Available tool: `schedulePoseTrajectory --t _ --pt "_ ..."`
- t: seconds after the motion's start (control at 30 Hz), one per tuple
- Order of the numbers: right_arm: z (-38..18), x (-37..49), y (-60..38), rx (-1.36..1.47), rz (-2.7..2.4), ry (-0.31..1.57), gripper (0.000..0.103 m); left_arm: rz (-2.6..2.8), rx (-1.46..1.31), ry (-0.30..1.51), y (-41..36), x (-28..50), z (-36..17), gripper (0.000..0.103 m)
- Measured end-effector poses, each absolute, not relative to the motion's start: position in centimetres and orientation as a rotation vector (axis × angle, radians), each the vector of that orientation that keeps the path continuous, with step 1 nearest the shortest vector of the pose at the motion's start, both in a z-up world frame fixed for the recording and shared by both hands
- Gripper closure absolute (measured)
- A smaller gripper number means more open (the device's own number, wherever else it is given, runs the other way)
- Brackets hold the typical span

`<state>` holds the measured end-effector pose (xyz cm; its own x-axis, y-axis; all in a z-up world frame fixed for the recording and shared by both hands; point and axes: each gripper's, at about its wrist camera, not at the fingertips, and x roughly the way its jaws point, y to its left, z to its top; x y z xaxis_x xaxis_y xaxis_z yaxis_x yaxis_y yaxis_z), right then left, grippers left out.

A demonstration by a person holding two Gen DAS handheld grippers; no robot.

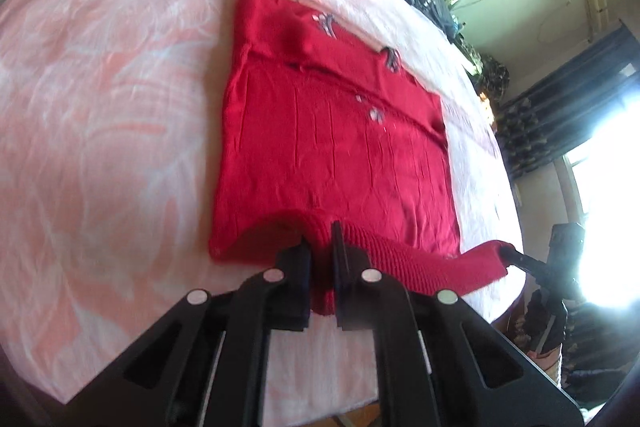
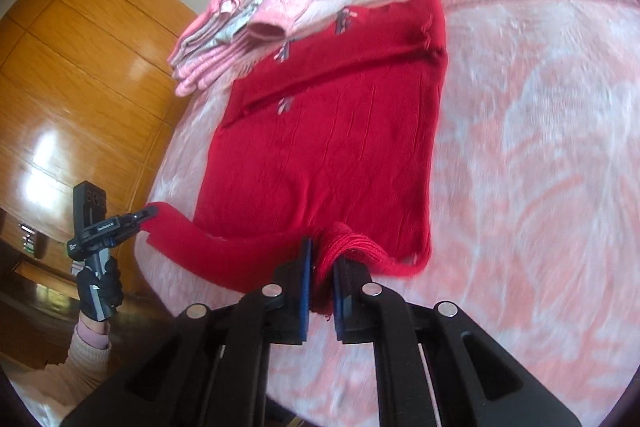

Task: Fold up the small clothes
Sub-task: 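Grasp the ribbed hem with the left tool while the right tool grasps it too, folding toward the collar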

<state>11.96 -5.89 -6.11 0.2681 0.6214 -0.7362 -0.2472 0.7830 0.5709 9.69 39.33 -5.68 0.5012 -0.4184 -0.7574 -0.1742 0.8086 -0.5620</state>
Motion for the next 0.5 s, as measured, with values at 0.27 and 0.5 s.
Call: schedulePoseTrajectory --t 0.27,0.5 --pt "-9.3 21.6 -5.0 0.403 0.548 1.228 0.095 -0.095 -0.680 1.082 41.3 17.8 -9.5 0.097" --pt "-13.6 25.9 -4.9 0.435 0.492 1.310 0.095 -0.072 -0.718 1.154 42.5 21.6 -13.7 0.093"
